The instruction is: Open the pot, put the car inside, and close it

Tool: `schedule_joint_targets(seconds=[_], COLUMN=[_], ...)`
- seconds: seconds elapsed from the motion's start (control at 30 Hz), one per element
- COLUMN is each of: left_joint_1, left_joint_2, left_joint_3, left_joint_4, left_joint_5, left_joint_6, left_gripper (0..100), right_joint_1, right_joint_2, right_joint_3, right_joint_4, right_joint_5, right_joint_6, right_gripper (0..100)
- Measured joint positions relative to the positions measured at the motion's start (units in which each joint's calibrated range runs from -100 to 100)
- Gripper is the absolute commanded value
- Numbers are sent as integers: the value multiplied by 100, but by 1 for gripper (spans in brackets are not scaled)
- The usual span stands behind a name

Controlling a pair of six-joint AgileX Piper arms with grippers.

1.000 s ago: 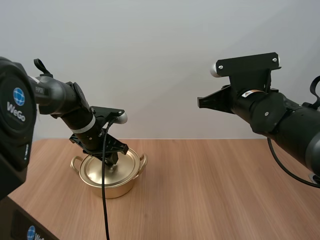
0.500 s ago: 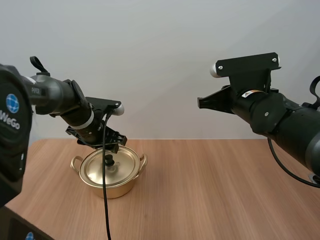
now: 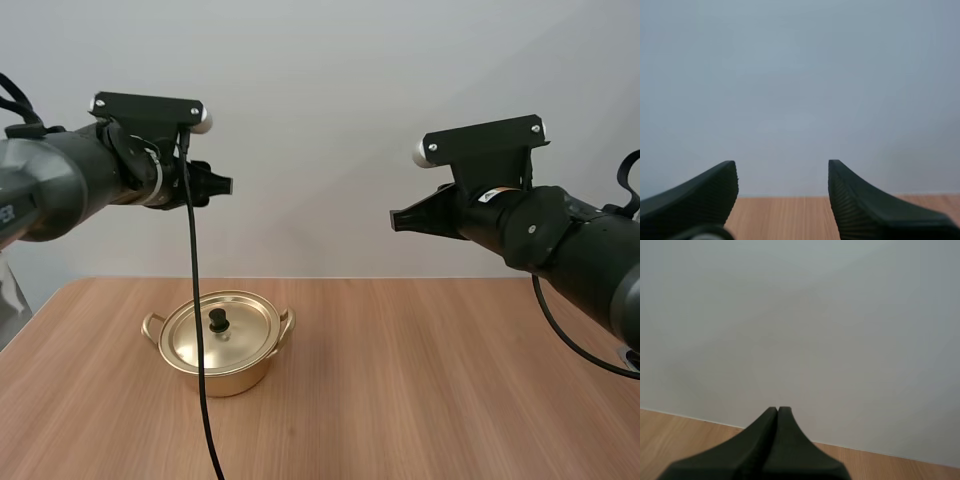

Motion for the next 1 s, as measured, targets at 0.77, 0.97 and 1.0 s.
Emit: schedule_joint_targets(seconds=[0.77,0.97,1.0], left_joint_1=[23,23,23], left_joint_2=[-3780,-4320,-4352], left_joint_3=[3154,3666,3729], left_joint_4=[-70,-70,-70], left_joint_5=[-2377,-2393,-2377], left_joint_6=[-101,79,79], left_gripper=[87,87,87], right_joint_1=[0,0,0], right_joint_2=[0,0,0], right_joint_3=[2209,2209,2209], right_joint_4=[349,388,388], right_joint_5=[-4013,-3207,-3207], right_joint_6=[35,241,257], right_gripper=[0,0,0])
